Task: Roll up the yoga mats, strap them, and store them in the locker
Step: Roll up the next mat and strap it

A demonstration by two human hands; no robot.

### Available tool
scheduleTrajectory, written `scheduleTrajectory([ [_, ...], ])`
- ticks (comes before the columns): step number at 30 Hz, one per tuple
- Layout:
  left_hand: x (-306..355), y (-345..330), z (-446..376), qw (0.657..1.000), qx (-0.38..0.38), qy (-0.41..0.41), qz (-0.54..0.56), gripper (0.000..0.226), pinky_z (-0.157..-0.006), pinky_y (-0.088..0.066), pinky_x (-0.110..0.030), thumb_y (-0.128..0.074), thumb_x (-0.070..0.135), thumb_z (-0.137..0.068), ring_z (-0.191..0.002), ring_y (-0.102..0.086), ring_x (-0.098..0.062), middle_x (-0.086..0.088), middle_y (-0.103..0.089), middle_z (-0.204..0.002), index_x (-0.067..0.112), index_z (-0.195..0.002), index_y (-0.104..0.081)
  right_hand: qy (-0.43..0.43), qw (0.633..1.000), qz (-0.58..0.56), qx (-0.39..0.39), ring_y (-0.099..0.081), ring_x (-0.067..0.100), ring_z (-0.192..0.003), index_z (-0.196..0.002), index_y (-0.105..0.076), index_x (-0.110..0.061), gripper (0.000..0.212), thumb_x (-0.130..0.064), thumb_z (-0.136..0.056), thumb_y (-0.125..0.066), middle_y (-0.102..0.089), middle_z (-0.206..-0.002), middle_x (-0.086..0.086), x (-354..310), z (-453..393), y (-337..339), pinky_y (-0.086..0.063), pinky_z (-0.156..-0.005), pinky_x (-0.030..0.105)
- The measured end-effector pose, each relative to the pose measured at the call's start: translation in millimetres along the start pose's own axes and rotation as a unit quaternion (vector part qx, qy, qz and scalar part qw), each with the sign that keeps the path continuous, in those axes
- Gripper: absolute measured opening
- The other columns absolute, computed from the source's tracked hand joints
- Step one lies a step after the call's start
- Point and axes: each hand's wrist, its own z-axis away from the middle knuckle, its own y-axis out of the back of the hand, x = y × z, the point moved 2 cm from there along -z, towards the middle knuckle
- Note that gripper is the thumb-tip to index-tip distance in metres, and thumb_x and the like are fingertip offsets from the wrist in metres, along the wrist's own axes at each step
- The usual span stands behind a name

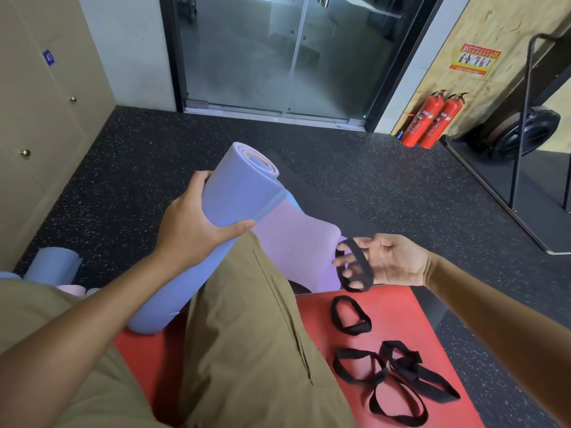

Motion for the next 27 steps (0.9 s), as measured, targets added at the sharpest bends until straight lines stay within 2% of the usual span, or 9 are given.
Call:
scheduleTrajectory([
  [2,-0.4,0.1,0.4,1.0,0.0,-0.001,0.0,0.086,-0.078,-0.056,-0.042,-0.079,0.073,-0.051,-0.098,-0.064,-0.017,0.015,-0.064,-0.111,0.039,-0.121,-0.045,0.058,0.998,-0.009,-0.001,-0.054,0.043,-0.122,-0.136,-0.051,-0.004,0.036,-0.011,-0.104,-0.035,-0.047,-0.148,0.028,-0.5,-11.6,-9.9,-0.044,-0.101,0.06],
  [5,-1.2,0.2,1.0,1.0,0.002,-0.006,0.0,0.086,-0.075,-0.053,-0.039,-0.085,0.069,-0.053,-0.097,-0.064,-0.017,0.014,-0.064,-0.111,0.036,-0.122,-0.045,0.13,0.991,-0.014,-0.015,-0.05,0.045,-0.135,-0.141,-0.048,-0.003,0.042,0.003,-0.1,-0.045,-0.042,-0.154,0.026,-2.9,-26.5,-27.5,-0.051,-0.096,0.056],
  [7,-2.3,0.4,1.2,1.0,0.004,-0.008,-0.003,0.085,-0.074,-0.05,-0.037,-0.094,0.06,-0.057,-0.097,-0.064,-0.018,0.013,-0.064,-0.111,0.034,-0.123,-0.046,0.166,0.986,-0.017,-0.012,-0.049,0.044,-0.137,-0.149,-0.042,-0.003,0.051,0.002,-0.099,-0.05,-0.042,-0.156,0.023,-5.8,-34.6,-40.1,-0.057,-0.091,0.049],
  [10,-3.5,1.3,1.1,1.0,0.008,-0.008,-0.004,0.082,-0.073,-0.049,-0.036,-0.094,0.053,-0.06,-0.097,-0.063,-0.017,0.013,-0.063,-0.111,0.034,-0.123,-0.045,0.207,0.978,-0.012,-0.007,-0.047,0.044,-0.139,-0.155,-0.035,-0.008,0.058,-0.002,-0.1,-0.053,-0.04,-0.158,0.02,-12.3,-47.3,-55.2,-0.059,-0.086,0.039],
  [13,-2.5,1.7,1.2,1.0,0.009,-0.01,-0.004,0.081,-0.071,-0.046,-0.033,-0.092,0.054,-0.059,-0.095,-0.062,-0.015,0.015,-0.062,-0.109,0.035,-0.121,-0.045,0.226,0.973,-0.022,-0.034,-0.042,0.046,-0.142,-0.155,-0.037,-0.013,0.077,-0.015,-0.089,-0.076,-0.037,-0.16,0.018,-19.1,-54.4,-70.1,-0.056,-0.092,0.047],
  [15,-2.3,1.9,1.4,1.0,0.009,-0.009,-0.004,0.082,-0.071,-0.046,-0.033,-0.092,0.056,-0.058,-0.095,-0.063,-0.016,0.014,-0.063,-0.109,0.035,-0.121,-0.045,0.228,0.973,-0.034,-0.023,-0.045,0.045,-0.14,-0.151,-0.042,-0.014,0.077,-0.018,-0.085,-0.081,-0.041,-0.158,0.017,-23.5,-56.9,-80.7,-0.054,-0.095,0.051],
  [20,-1.9,3.1,1.5,1.0,0.008,-0.003,-0.003,0.081,-0.07,-0.046,-0.031,-0.088,0.066,-0.054,-0.092,-0.062,-0.014,0.019,-0.062,-0.106,0.043,-0.117,-0.042,0.246,0.969,-0.002,0.021,-0.058,0.041,-0.123,-0.134,-0.054,-0.015,0.05,-0.01,-0.088,-0.072,-0.053,-0.136,0.014,-37.1,-59.3,-99.1,-0.053,-0.096,0.059],
  [24,-1.0,4.2,1.2,1.0,0.009,0.0,-0.002,0.078,-0.065,-0.043,-0.017,-0.092,0.056,-0.056,-0.09,-0.061,-0.01,0.023,-0.06,-0.103,0.046,-0.114,-0.04,0.259,0.964,0.042,0.034,-0.059,0.036,-0.115,-0.129,-0.053,-0.02,0.049,-0.008,-0.086,-0.073,-0.045,-0.13,0.012,-59.9,-50.1,-116.4,-0.05,-0.096,0.067],
  [27,-2.0,4.4,0.6,1.0,0.007,0.001,0.005,0.08,-0.067,-0.045,-0.021,-0.091,0.061,-0.054,-0.093,-0.062,-0.012,0.019,-0.063,-0.107,0.045,-0.115,-0.041,0.276,0.951,0.132,0.046,-0.058,0.029,-0.108,-0.126,-0.048,-0.023,0.058,-0.012,-0.08,-0.082,-0.052,-0.118,0.002,-80.8,-38.0,-138.9,-0.053,-0.095,0.066],
])
